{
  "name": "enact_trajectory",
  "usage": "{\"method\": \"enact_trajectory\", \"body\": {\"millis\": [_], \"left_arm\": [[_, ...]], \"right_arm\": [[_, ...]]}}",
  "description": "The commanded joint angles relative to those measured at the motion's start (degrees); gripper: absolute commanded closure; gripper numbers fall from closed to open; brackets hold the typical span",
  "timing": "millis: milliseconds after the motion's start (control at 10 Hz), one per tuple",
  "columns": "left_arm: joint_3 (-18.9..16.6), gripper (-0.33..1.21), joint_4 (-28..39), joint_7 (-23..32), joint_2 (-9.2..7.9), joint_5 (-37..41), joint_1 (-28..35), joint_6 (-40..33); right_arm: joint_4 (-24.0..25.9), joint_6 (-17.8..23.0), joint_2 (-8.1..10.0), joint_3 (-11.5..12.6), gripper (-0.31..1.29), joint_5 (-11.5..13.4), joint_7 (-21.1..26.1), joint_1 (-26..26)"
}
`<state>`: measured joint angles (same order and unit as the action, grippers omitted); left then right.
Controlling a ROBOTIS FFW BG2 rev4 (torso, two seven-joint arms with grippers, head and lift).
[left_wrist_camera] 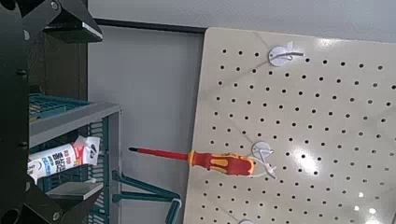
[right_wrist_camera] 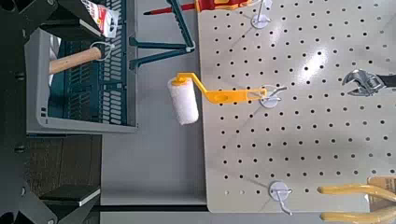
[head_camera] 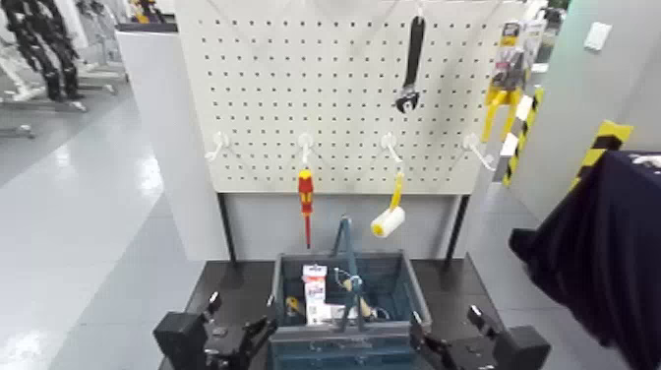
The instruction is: Put the yellow roller into the crate.
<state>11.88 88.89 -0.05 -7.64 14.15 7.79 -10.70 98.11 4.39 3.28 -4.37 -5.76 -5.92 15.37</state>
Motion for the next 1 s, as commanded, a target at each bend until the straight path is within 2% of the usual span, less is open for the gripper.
{"method": "enact_trajectory", "body": {"millis": [100, 300, 700, 1000], "left_arm": [[0.07, 0.17, -0.12, -0.04, -0.09, 0.0, -0.14, -0.02], [0.34, 0.17, -0.21, 0.05, -0.18, 0.09, -0.4, -0.11], [0.6, 0.17, -0.29, -0.04, -0.53, 0.35, -0.76, -0.29], [0.69, 0.17, -0.47, -0.04, -0.53, 0.44, -0.76, -0.46]], "right_arm": [[0.59, -3.34, -0.03, 3.05, 0.14, 0.66, -4.45, -2.1], [0.24, -7.82, 0.06, 5.42, 0.14, 1.63, -10.42, -5.61], [-3.8, -12.74, 1.47, 7.0, 0.14, 1.28, -18.86, -13.96], [-8.28, -12.13, 2.96, 6.56, 0.14, 1.28, -21.06, -19.59]]}}
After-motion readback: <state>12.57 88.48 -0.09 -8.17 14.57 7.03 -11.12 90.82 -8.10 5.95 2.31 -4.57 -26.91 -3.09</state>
